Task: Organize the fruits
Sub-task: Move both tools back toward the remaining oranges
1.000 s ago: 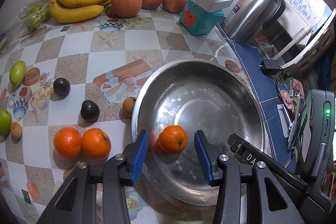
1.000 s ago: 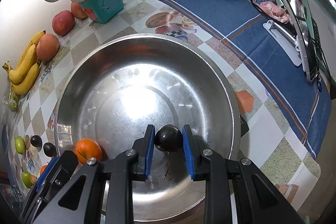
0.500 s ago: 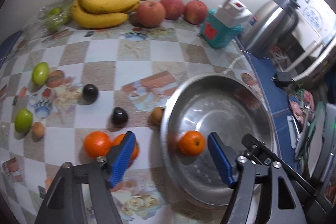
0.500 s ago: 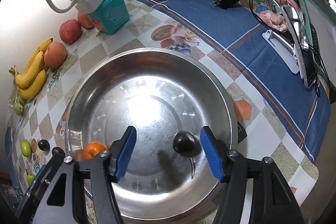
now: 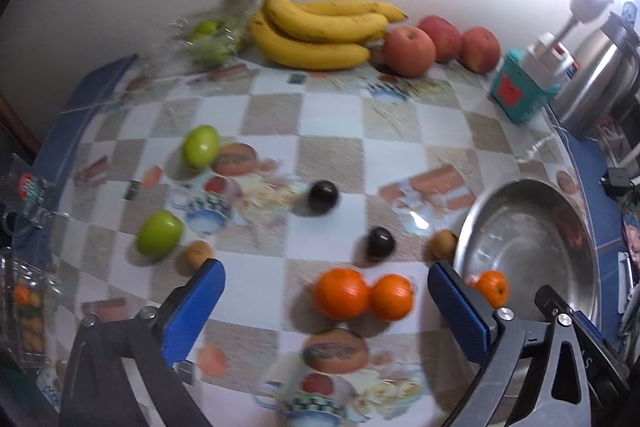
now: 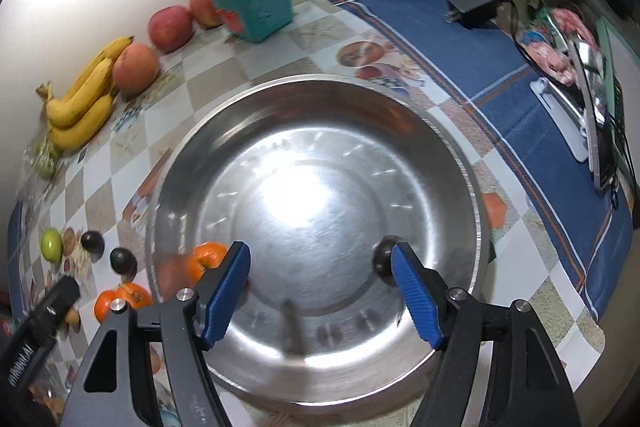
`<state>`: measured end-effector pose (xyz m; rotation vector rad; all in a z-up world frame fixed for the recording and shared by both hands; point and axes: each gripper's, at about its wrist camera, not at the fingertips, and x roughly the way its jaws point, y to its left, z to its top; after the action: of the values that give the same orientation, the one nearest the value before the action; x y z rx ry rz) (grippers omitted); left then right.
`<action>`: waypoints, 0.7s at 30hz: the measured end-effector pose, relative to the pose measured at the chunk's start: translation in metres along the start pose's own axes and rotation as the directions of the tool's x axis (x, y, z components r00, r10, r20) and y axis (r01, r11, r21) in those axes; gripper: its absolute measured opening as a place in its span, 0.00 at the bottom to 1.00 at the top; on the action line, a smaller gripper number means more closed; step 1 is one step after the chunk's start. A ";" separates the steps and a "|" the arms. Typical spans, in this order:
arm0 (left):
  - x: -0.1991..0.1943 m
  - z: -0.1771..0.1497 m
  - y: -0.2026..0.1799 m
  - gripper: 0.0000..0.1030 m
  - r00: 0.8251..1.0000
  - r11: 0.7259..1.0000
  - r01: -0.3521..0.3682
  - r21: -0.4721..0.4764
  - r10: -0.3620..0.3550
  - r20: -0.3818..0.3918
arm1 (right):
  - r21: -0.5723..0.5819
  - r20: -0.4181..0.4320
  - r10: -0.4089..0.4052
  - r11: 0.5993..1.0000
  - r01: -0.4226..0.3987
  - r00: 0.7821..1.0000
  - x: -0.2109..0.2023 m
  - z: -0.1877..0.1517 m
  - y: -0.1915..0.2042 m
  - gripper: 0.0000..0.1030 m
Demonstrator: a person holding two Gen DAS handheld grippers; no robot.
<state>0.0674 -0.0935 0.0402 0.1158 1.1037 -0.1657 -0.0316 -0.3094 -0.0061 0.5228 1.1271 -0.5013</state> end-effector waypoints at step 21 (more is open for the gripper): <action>-0.018 0.006 0.096 1.00 0.992 0.981 -0.101 -0.166 0.111 0.054 | -0.214 0.036 0.170 0.964 -0.159 0.985 -0.022 -0.020 0.077 1.00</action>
<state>0.0830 0.0015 0.0597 0.0227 1.0410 0.0169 -0.0056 -0.2346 0.0184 0.4111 1.0599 -0.2461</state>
